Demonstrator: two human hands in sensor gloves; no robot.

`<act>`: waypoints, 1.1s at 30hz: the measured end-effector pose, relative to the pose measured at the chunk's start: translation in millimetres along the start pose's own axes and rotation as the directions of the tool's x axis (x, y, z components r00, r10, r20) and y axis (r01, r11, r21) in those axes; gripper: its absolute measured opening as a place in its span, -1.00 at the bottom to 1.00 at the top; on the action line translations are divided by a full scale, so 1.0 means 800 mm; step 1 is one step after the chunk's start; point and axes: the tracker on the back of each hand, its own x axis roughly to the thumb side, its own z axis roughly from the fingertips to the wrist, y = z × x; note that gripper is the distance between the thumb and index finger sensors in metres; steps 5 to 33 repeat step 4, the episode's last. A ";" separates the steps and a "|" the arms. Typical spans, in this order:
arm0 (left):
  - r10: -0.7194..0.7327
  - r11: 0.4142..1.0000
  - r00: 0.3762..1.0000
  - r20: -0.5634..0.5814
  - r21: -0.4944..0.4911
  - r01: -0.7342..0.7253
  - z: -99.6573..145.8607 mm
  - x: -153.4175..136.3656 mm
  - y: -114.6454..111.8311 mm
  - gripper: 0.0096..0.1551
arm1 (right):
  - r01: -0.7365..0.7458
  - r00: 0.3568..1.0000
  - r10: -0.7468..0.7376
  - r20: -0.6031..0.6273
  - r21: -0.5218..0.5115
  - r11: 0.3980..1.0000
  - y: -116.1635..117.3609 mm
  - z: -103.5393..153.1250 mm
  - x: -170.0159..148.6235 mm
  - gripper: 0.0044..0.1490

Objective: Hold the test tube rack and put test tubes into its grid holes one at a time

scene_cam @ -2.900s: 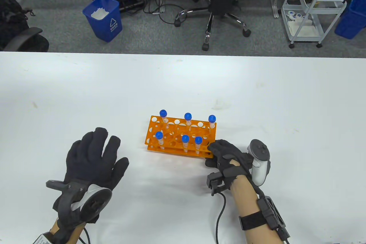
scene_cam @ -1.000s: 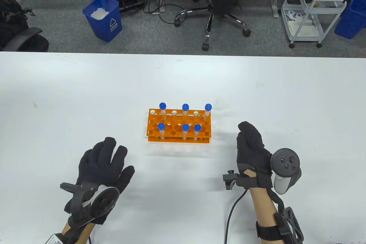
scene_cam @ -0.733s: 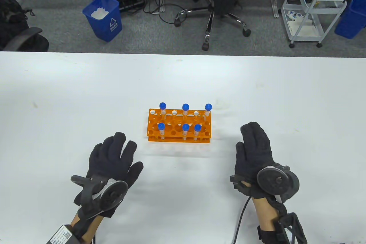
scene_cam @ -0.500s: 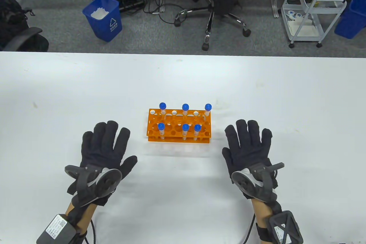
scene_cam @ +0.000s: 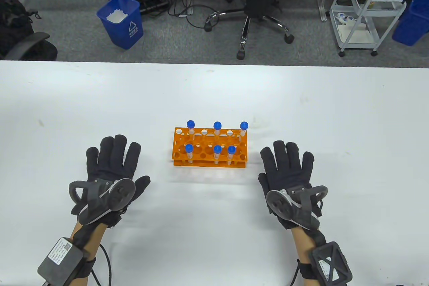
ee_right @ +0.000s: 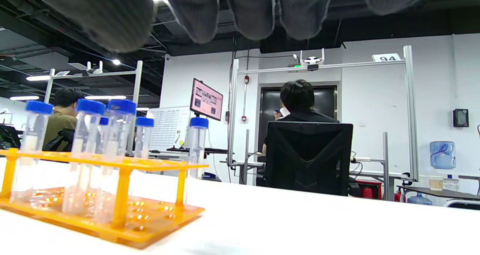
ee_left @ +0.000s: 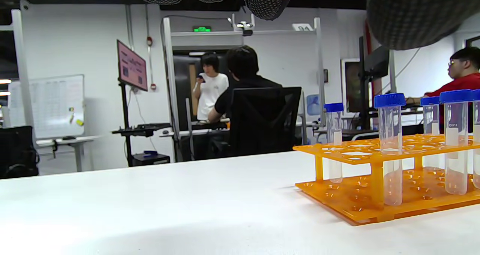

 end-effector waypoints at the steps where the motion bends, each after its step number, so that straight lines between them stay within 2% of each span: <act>1: 0.000 1.000 1.000 -0.001 0.001 0.000 0.000 0.000 -0.001 0.09 | 0.001 1.000 -0.001 -0.001 0.003 1.000 -0.001 0.000 0.000 -0.14; 33: -0.002 1.000 1.000 -0.002 -0.002 0.002 0.000 0.000 -0.001 0.09 | 0.008 1.000 -0.008 -0.004 0.008 1.000 0.000 0.000 0.000 -0.15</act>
